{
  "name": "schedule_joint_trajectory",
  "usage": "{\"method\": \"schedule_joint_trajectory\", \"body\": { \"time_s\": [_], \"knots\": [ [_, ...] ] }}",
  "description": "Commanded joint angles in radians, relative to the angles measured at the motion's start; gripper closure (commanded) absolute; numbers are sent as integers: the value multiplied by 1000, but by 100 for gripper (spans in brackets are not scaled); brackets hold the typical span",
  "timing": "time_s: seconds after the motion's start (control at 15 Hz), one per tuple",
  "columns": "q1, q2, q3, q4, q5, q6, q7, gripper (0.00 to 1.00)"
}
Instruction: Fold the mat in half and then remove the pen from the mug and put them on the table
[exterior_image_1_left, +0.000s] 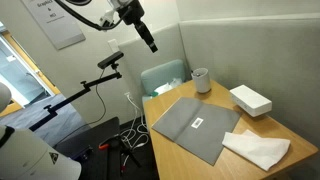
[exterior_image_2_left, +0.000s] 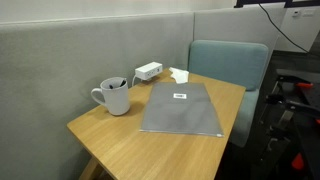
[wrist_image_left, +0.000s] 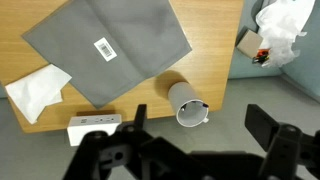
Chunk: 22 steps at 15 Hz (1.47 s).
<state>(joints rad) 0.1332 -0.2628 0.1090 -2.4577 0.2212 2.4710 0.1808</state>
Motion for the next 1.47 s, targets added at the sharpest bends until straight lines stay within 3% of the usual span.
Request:
{"method": "schedule_joint_trajectory", "body": {
  "time_s": [0.0, 0.2, 0.6, 1.0, 1.27, 1.4],
  "knots": [
    [-4, 0, 3, 2, 1, -3, -1, 0],
    [-4, 11, 9, 6, -8, -4, 4, 0],
    [8, 122, 89, 27, -147, 0, 75, 0],
    [38, 318, 162, 76, -476, 5, 301, 0],
    [114, 466, 124, 128, -675, 10, 415, 0],
    [148, 502, 105, 144, -702, -9, 406, 0]
  ]
}}
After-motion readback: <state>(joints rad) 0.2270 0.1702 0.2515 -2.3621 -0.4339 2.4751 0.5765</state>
